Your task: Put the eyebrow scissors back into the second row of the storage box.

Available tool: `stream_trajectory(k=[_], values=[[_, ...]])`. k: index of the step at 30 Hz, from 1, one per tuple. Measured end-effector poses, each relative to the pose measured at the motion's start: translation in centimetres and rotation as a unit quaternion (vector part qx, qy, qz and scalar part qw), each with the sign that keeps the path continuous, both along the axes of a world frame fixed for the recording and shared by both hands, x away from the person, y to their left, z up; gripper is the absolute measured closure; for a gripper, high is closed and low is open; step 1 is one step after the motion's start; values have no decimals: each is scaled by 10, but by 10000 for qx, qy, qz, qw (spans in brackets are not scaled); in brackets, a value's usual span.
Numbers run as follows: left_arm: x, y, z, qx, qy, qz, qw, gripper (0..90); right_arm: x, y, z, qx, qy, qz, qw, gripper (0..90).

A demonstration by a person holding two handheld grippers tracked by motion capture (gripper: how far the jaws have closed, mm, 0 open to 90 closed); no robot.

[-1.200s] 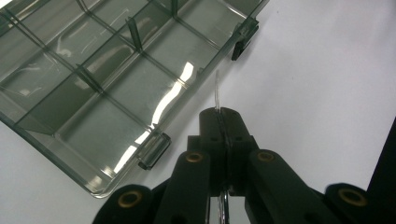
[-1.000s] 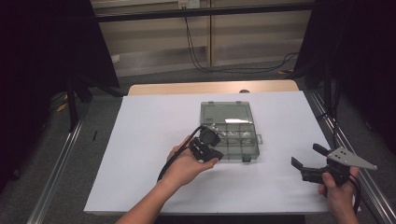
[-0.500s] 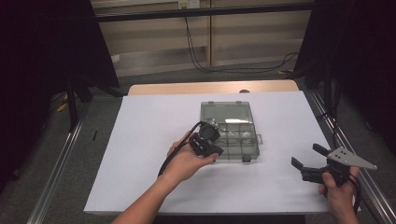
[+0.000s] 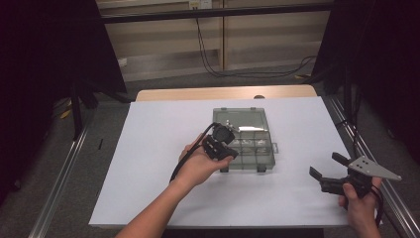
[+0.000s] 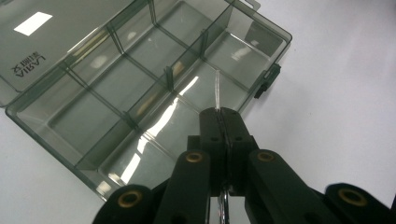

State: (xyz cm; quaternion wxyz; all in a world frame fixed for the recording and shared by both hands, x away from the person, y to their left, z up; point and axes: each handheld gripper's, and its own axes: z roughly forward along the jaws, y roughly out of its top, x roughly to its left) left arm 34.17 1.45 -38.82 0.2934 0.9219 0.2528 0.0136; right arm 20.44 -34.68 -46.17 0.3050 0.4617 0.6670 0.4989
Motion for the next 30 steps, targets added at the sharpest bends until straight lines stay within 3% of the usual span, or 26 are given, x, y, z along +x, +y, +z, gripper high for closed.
stream_trajectory(k=[6, 11, 20, 30], values=[[8, -3, -3, -13, -142, -19, 9999, 893, 0, -1, 0, 31, 7, 2, 10000, 21], [13, -7, -9, 11, -40, -62, 10000, 892, 1, 0, -1, 18, 18, 23, 10000, 22], [18, -14, -18, 70, -90, -141, 9998, 892, 2, 1, -3, 0, 58, 49, 10000, 25], [23, -22, -30, 122, -279, -295, 9991, 890, 2, 0, -4, -27, 64, 49, 10000, 26]])
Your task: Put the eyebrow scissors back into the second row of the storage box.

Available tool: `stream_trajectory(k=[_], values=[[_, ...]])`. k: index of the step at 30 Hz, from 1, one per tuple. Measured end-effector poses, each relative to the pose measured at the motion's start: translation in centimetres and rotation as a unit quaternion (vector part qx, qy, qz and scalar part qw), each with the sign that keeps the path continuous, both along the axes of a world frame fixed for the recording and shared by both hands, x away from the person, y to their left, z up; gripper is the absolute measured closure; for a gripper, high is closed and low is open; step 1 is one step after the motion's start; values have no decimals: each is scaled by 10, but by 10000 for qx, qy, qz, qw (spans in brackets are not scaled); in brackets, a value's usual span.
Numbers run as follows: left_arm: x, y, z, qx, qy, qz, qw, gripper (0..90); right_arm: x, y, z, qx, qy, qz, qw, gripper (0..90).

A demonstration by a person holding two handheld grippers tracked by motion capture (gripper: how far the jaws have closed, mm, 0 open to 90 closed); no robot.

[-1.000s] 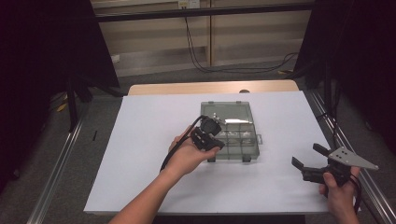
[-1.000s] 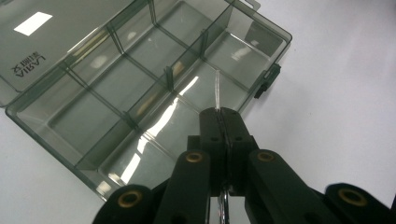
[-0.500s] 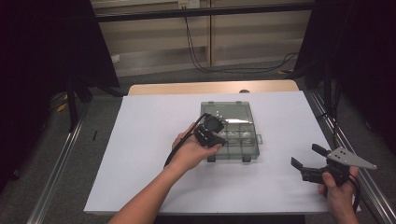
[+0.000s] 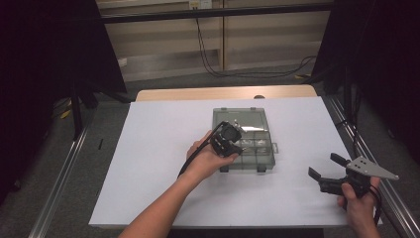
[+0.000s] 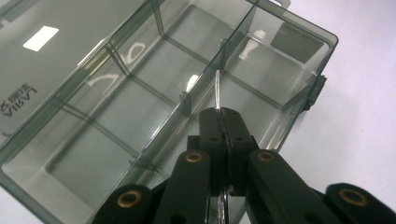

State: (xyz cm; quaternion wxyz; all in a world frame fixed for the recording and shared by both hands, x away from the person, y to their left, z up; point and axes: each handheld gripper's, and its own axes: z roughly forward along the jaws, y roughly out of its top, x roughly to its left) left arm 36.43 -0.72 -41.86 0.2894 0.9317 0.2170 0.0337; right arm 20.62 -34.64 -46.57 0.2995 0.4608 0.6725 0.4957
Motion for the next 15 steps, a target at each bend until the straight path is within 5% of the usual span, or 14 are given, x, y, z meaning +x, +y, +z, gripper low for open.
stream_trajectory(k=[9, 13, 15], values=[[3, -3, -5, -70, 198, -53, 9998, 851, 0, 0, -2, -28, 19, 39, 10000, 26], [-1, -1, -2, -271, -3, -153, 9995, 572, -1, 0, -2, -24, 28, 30, 10000, 25], [-2, 2, 1, -572, 75, -57, 9983, 467, -1, 0, -2, -11, 47, 15, 10000, 25]])
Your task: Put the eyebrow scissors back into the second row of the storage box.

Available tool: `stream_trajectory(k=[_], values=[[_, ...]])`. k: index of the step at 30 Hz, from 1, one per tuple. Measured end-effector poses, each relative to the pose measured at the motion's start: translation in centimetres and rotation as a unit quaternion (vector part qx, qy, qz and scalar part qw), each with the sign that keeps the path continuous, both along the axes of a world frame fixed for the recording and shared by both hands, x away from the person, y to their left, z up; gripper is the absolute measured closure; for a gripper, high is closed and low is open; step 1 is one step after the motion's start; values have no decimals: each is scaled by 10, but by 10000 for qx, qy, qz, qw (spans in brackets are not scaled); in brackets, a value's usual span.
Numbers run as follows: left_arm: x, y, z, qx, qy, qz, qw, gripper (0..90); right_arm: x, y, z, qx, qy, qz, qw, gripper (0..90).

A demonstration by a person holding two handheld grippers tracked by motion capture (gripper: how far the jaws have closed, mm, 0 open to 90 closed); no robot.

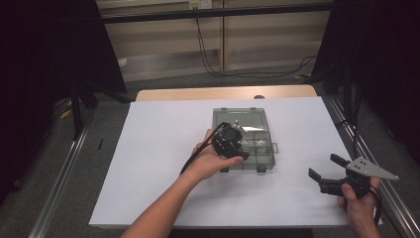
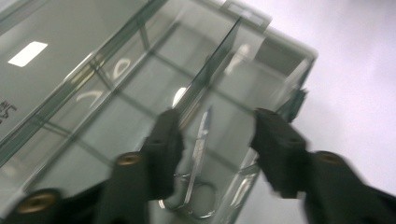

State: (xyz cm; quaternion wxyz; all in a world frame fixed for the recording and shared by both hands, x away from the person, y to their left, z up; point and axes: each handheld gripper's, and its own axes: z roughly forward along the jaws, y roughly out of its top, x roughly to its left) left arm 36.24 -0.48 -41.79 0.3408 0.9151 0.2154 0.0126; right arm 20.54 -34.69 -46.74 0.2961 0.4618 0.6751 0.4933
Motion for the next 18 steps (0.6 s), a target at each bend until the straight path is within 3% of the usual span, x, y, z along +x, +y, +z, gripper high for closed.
stream_trajectory(k=[1, 3, 4, 9, 13, 18], values=[[1, 3, 2, -84, 38, 18, 10000, 411, 0, 0, 0, 8, 9, 5, 10000, 23], [4, 8, 4, -391, 353, 123, 9985, 337, -1, 0, 0, -1, 12, 13, 10000, 22], [4, 11, 5, -535, 419, 114, 9976, 289, -1, 0, 0, -10, 5, 14, 10000, 23], [5, 24, 8, -923, 559, 38, 9942, 0, -1, 2, 1, -30, 6, -9, 10000, 22], [6, 34, 10, -1016, 418, 222, 9937, 0, 0, 3, 1, -51, 16, 17, 10000, 20], [12, 49, 11, -1250, 476, 520, 9897, 0, 2, 8, 1, -75, 32, 34, 10000, 20]])
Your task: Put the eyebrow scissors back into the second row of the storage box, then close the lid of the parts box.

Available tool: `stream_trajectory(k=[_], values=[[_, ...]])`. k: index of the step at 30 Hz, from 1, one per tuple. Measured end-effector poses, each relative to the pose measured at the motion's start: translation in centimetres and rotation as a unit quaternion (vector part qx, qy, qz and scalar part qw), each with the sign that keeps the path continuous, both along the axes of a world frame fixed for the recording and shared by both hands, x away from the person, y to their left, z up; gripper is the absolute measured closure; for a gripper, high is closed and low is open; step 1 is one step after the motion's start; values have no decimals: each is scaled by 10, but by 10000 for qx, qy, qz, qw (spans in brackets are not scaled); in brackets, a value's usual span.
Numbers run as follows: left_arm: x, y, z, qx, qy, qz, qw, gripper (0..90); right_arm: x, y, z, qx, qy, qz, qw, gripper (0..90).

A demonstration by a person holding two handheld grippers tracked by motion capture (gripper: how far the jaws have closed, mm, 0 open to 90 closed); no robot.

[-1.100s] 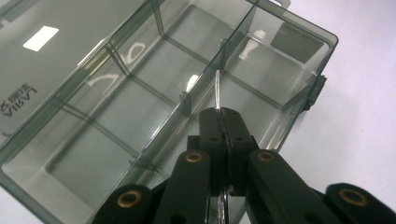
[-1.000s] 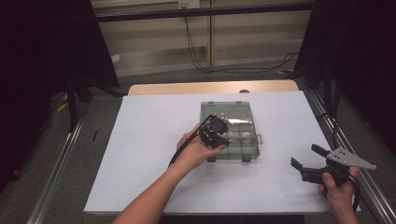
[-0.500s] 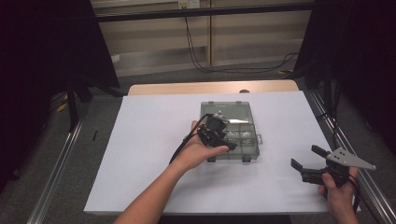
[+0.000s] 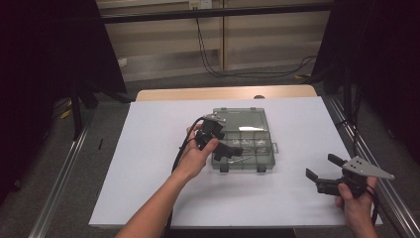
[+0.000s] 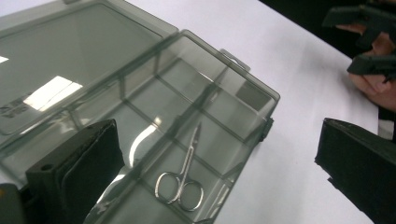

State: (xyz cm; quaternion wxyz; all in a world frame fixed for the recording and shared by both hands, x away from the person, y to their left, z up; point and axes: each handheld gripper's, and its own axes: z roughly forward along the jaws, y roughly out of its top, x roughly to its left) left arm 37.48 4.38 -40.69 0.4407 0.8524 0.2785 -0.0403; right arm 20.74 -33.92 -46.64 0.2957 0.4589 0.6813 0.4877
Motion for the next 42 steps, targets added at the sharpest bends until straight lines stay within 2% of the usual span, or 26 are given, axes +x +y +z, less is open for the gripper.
stream_trajectory(k=[3, 6, 7, 10, 16, 20, 23, 27, 28, 30, 33, 36, 38, 41, 42], values=[[6, 11, -1, -187, 80, 185, 9996, 0, 1, 2, 0, -6, -2, 12, 10000, 20], [10, 23, -2, -267, 150, 300, 9991, 0, 3, 4, 1, 3, -1, 16, 10000, 20], [10, 25, -3, -365, 186, 391, 9984, 0, 3, 5, 1, 25, 17, 8, 10000, 20], [12, 32, -4, -286, 155, 446, 9985, 0, 5, 7, 0, -27, -14, 32, 10000, 20], [14, 39, -6, -399, 195, 544, 9975, 0, 5, 10, 1, -46, -2, 52, 10000, 20], [12, 39, -6, -362, 118, 513, 9980, 5, 5, 10, 4, -17, -21, 51, 10000, 21], [12, 40, -7, -458, 115, 547, 9974, 4, 3, 10, 7, 31, -22, 15, 10000, 21], [14, 46, -6, -425, 93, 595, 9973, 5, 2, 9, 12, 46, -63, -21, 10000, 21], [13, 46, -6, -511, 150, 684, 9962, 4, 3, 9, 14, 68, -58, -11, 10000, 21], [15, 49, -7, -562, 147, 702, 9958, 9, 3, 10, 16, 89, -53, 5, 9999, 21], [16, 50, -7, -567, 202, 790, 9951, 28, 7, 11, 20, 90, -114, 25, 9999, 21], [17, 53, -5, -550, 167, 834, 9949, 34, 10, 15, 24, 113, -161, 81, 9998, 21], [20, 54, -6, -680, 249, 817, 9940, 36, 13, 18, 26, 93, -165, 128, 9997, 21], [23, 57, -7, -749, 285, 842, 9932, 31, 20, 24, 29, 64, -158, 238, 9996, 18], [23, 58, -6, -700, 278, 857, 9935, 26, 23, 26, 31, 44, -158, 263, 9995, 14]])
